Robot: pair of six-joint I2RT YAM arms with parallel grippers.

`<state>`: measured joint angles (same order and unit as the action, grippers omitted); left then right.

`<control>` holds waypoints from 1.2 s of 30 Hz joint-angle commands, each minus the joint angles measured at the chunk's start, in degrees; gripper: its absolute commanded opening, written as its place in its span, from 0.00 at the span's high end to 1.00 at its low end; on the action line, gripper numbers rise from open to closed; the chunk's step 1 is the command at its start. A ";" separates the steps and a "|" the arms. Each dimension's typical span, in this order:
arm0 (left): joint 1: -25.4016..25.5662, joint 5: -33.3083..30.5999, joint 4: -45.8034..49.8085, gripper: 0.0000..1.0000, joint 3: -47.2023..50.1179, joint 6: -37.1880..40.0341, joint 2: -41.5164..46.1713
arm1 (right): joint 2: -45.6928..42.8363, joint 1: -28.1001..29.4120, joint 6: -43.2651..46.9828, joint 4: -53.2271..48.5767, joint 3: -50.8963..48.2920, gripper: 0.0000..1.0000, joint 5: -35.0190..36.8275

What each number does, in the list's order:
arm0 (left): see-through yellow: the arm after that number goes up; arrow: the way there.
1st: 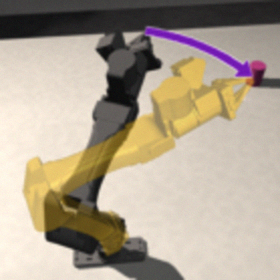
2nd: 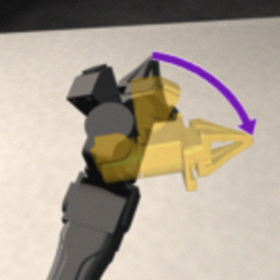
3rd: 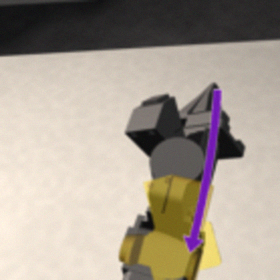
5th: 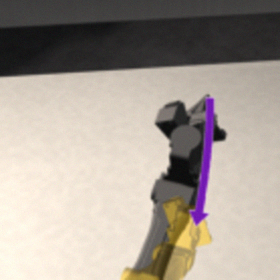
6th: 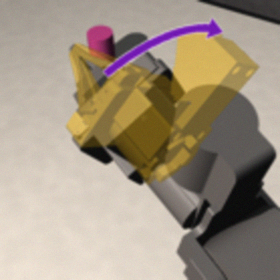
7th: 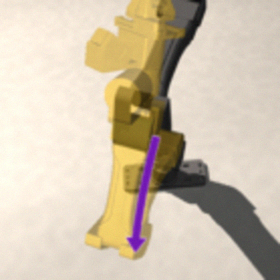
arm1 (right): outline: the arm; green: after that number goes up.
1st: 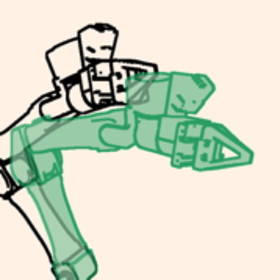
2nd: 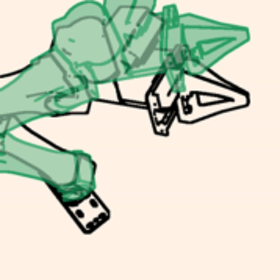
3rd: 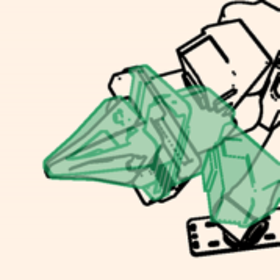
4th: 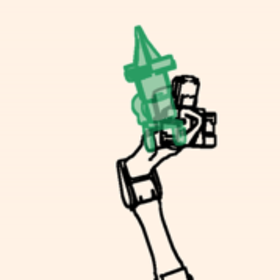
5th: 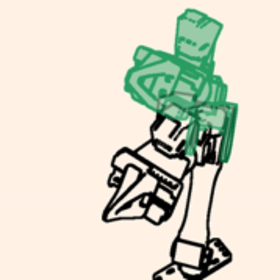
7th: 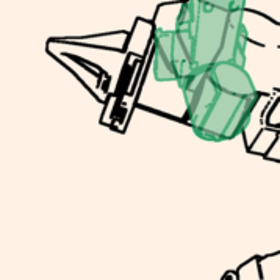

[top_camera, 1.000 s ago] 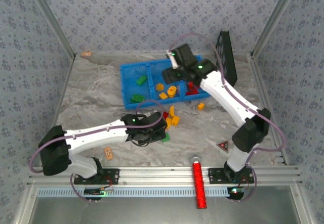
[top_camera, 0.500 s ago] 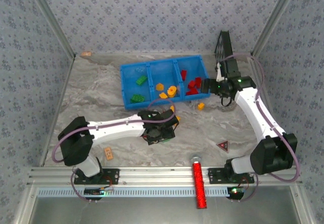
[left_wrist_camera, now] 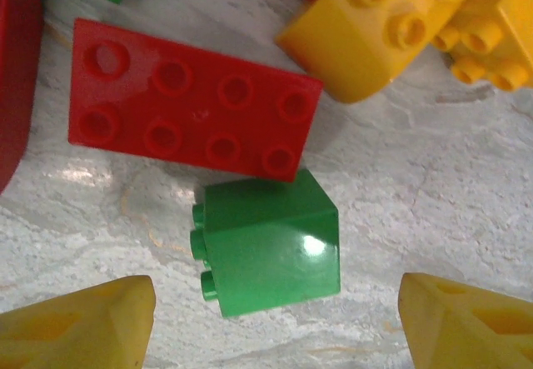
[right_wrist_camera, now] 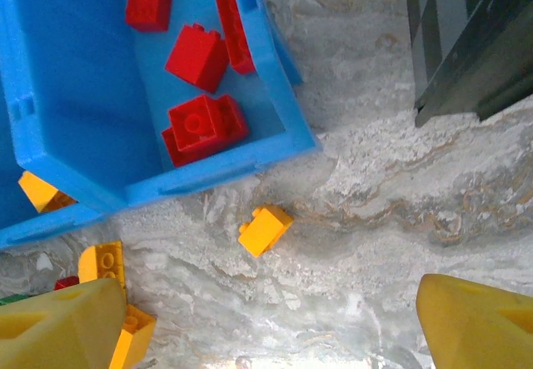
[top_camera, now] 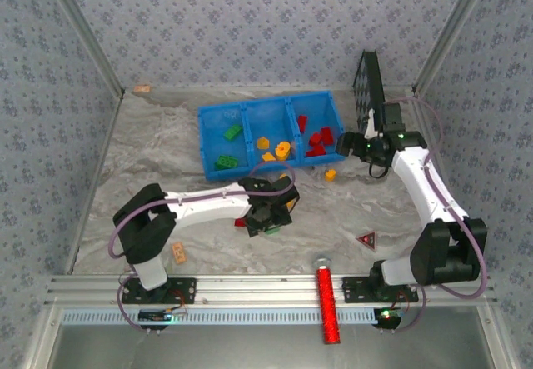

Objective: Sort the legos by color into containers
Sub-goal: Pick up the lego from the middle-left of the table.

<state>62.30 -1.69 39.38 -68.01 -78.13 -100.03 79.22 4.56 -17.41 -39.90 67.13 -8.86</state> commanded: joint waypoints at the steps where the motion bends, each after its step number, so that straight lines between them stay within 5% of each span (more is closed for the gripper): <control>1: -0.77 -0.42 1.67 0.24 -0.85 -1.47 -1.19 | 1.55 -1.17 -1.31 -0.09 -0.72 0.08 -0.78; 18: -1.75 4.98 -0.08 0.32 -0.77 -1.41 -5.65 | 8.07 -2.27 -4.47 -0.04 0.18 0.13 -0.52; 28: -1.48 5.03 -0.10 0.52 1.80 -2.38 -4.88 | 10.34 -1.32 -5.09 0.35 -0.49 0.14 0.12; 36: -1.48 3.17 3.62 0.59 4.85 -1.93 0.56 | 13.07 2.03 -5.97 1.23 -1.65 0.14 -1.06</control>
<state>60.53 2.87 38.37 -64.38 -80.05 -102.37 90.76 5.15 -22.09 -38.68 66.28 -8.88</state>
